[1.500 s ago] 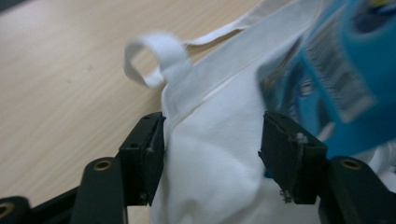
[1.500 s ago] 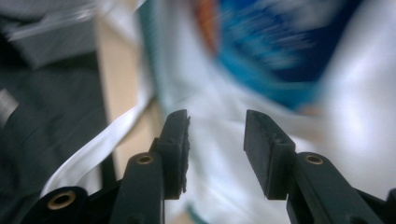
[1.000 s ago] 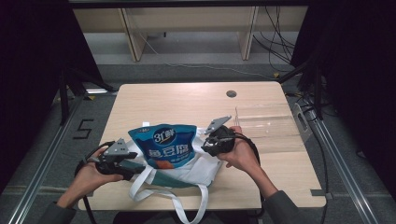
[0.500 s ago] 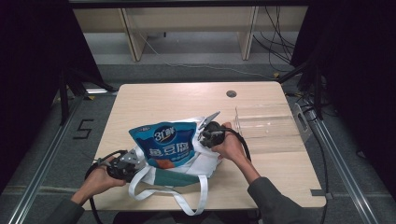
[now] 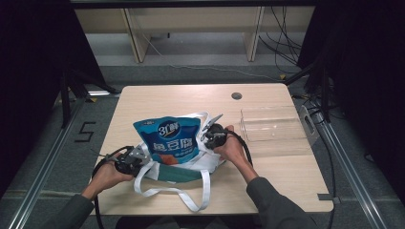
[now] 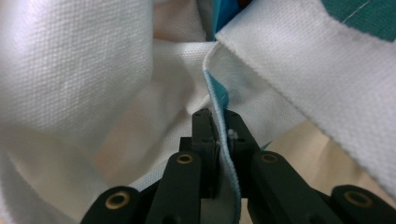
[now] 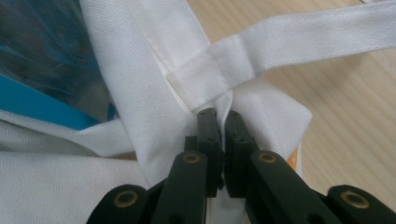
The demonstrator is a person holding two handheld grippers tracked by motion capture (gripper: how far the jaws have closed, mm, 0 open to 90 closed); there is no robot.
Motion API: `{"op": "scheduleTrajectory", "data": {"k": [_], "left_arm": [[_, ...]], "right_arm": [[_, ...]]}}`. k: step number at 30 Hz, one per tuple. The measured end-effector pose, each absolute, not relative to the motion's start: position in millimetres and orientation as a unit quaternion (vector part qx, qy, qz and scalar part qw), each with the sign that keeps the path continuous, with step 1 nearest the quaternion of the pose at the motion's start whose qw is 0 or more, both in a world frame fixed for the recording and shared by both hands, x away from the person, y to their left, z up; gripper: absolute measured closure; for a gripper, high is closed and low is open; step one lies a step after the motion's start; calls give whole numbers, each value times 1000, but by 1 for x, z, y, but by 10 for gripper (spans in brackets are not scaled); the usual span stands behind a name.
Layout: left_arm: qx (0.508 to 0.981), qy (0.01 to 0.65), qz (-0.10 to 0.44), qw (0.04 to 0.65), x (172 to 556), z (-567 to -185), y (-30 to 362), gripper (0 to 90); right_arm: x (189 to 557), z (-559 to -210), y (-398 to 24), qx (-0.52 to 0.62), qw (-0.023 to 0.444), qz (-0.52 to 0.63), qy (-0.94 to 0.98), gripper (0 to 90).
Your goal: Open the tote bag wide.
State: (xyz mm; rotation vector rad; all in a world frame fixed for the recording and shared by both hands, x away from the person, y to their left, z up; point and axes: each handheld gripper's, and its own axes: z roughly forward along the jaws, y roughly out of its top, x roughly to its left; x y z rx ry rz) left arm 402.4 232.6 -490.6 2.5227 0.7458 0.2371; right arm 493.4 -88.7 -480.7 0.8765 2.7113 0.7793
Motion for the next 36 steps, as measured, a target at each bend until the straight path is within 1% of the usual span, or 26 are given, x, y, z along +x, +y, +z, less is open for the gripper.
{"op": "scheduleTrajectory", "data": {"k": [1,2,4,8,10,11,12,13,14,16,18,21,24,27,29,32,33,35,36], "left_arm": [[931,265,89,237,405,-489,234,839],[931,264,88,236,405,-489,235,837],[931,263,88,238,405,-489,235,833],[929,269,103,231,403,-488,234,819],[931,267,104,226,402,-487,233,813],[928,271,104,233,402,-486,234,800],[928,273,97,235,401,-484,235,767],[923,279,90,251,399,-483,236,732],[922,278,99,248,398,-480,239,695],[918,281,107,258,393,-475,241,606],[912,285,120,269,386,-469,243,506],[901,299,136,285,378,-456,247,420],[877,336,151,307,369,-444,252,372],[872,343,155,314,355,-436,260,359],[866,350,157,320,345,-434,263,352],[862,365,162,314,329,-435,268,324],[862,365,167,309,324,-435,269,310],[854,383,164,312,314,-439,271,295],[850,389,165,314,310,-442,270,292]], "right_arm": [[495,-481,-89,294,98,263,914,873],[495,-481,-88,301,93,263,912,871],[496,-480,-88,297,99,265,912,864],[495,-476,-90,305,100,273,907,825],[493,-471,-93,318,95,277,902,768],[492,-468,-93,326,94,285,896,732],[491,-465,-95,325,105,292,894,696],[488,-460,-96,330,108,298,889,658],[486,-455,-97,336,114,301,885,625],[482,-444,-104,325,127,313,883,602],[477,-434,-110,338,130,319,876,555],[470,-422,-120,353,129,335,864,495],[464,-417,-128,350,133,350,859,459],[459,-414,-132,347,129,350,860,438],[457,-412,-135,339,135,352,862,425],[452,-408,-137,341,130,348,863,413],[451,-410,-137,334,143,354,862,409],[447,-406,-138,336,133,344,866,406],[447,-407,-139,327,142,345,868,404]]}}
